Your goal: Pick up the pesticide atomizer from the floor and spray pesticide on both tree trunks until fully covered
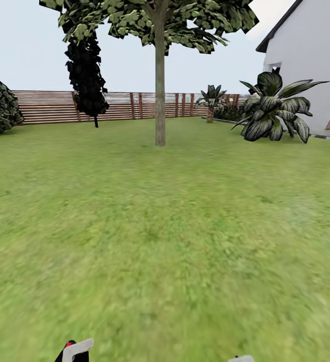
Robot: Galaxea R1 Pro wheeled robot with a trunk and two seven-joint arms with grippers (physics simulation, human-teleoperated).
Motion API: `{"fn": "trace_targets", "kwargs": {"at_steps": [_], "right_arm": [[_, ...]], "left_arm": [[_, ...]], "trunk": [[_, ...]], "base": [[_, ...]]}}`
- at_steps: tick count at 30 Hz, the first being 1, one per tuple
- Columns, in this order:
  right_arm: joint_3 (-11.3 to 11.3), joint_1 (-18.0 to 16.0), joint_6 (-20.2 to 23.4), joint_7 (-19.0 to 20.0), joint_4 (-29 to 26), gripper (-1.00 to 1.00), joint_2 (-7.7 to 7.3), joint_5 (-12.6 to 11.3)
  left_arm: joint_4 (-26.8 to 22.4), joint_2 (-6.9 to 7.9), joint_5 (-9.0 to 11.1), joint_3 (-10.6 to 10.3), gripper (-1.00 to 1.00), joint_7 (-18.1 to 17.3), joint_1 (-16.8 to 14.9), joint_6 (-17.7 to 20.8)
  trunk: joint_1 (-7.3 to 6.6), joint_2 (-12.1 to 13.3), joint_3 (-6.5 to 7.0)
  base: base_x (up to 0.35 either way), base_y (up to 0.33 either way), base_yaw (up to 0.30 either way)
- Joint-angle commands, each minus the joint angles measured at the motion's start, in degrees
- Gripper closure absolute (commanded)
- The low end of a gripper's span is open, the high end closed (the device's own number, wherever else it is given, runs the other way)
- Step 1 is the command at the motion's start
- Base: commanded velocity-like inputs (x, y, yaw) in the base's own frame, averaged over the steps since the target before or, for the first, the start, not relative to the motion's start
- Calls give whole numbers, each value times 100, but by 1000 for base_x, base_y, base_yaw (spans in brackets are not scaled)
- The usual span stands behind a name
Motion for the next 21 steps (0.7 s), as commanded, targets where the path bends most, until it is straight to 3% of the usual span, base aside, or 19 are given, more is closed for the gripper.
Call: {"fn": "trace_targets", "kwargs": {"at_steps": [1, 7, 13, 21], "right_arm": [[-15, -3, -16, -18, -9, -100, -2, 43], [-22, -7, -26, -23, -117, -100, -13, 43], [-46, -11, -26, -21, -1031, -100, -11, 27], [-12, -11, -27, -4, -1105, -100, -42, 51]], "left_arm": [[2, -6, -31, 19, 100, 13, -4, -16], [5, -6, -31, 19, 100, 11, -4, -16], [6, -4, -31, 19, 100, 15, -4, -23], [6, -7, -43, 19, 100, 30, -3, -18]], "trunk": [[2, -2, -5], [2, -2, -5], [2, -2, -5], [2, -2, -5]], "base": [[340, 0, 0], [340, 0, 0], [340, 0, 0], [340, 0, 0]]}}
